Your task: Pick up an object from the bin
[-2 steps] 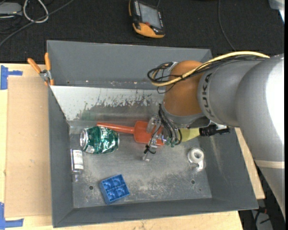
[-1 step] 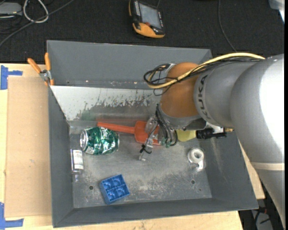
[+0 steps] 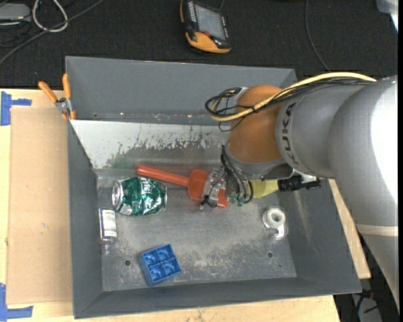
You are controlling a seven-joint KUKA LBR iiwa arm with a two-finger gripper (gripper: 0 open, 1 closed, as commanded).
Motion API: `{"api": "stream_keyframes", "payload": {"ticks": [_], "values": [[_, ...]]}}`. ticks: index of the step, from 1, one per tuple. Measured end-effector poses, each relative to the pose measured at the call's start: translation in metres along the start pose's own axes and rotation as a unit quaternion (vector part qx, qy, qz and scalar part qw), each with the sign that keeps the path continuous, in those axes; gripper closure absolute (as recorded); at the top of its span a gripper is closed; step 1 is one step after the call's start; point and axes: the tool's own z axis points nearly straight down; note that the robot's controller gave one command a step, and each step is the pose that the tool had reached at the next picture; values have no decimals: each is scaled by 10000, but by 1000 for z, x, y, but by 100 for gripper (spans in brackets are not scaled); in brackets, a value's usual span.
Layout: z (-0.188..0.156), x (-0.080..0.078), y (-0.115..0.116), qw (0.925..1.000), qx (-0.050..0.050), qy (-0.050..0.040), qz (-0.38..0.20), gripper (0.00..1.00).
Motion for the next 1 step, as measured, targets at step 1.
{"api": "stream_keyframes", "payload": {"ticks": [1], "values": [[0, 0, 0, 10000, 0, 0, -2, 100]]}}
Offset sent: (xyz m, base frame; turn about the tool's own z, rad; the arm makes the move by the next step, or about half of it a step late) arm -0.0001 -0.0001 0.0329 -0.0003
